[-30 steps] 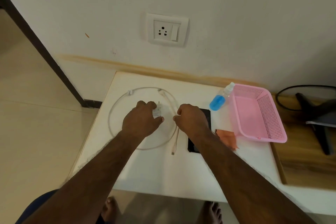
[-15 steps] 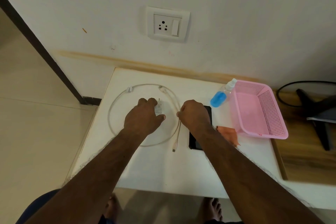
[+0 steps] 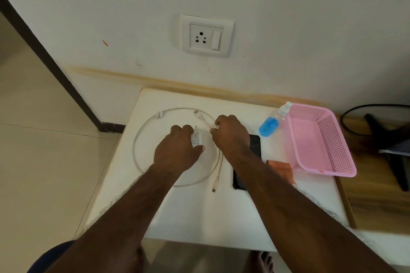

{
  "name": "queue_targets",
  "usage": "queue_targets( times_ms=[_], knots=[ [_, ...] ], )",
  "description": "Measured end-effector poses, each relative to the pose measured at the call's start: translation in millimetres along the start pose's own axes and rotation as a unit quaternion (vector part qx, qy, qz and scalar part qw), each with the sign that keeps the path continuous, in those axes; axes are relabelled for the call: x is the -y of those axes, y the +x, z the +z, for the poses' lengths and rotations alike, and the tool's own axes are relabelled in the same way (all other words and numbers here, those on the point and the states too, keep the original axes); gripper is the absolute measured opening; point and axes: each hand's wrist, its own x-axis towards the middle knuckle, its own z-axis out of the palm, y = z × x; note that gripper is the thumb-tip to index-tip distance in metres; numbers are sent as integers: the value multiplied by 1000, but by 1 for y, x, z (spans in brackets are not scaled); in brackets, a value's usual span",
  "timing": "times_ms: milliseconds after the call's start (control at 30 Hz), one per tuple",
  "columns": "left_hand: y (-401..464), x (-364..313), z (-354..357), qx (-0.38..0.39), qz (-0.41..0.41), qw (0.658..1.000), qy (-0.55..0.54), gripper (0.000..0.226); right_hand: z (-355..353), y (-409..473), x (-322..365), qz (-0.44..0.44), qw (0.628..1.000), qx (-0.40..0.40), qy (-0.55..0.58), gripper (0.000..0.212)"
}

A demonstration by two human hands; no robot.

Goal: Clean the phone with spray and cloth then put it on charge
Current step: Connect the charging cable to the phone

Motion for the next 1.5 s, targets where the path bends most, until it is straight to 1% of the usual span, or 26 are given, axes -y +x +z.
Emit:
queue_targets(
  times_ms=[167,300,400,500,633,733,833,1100,1500],
  knots=[
    [-1,-1,-1,2,2,1000,-3,59,0,-2,-1,11,1000,-17,23,31],
    [0,-4,-1,2,0,1000,-5,57,-23,-11,-2,6,995,-55,81,25],
    [2,-4,2,7,-4,1000,-23,53,-59,-20,-11,-23,986,-95,136,19],
    [2,-3,4,15,-12,999,-30,55,-105,-26,-28,-47,977,-127,168,23],
    [2,-3,4,10,-16,1000,-23,57,-163,-29,-58,-53,977,-165,122,28],
    [1,-5,4,8,-18,1000,-23,59,-188,-26,-84,-10,985,-149,84,32],
    [0,-7,4,6,-22,1000,-21,61,-190,-23,-100,21,989,-132,67,33],
    [2,-6,6,6,-24,1000,-15,60,-164,-16,-105,22,992,-101,67,31],
    [1,-6,5,6,-26,999,-19,59,-165,-12,-102,16,994,-96,52,35]
  ],
)
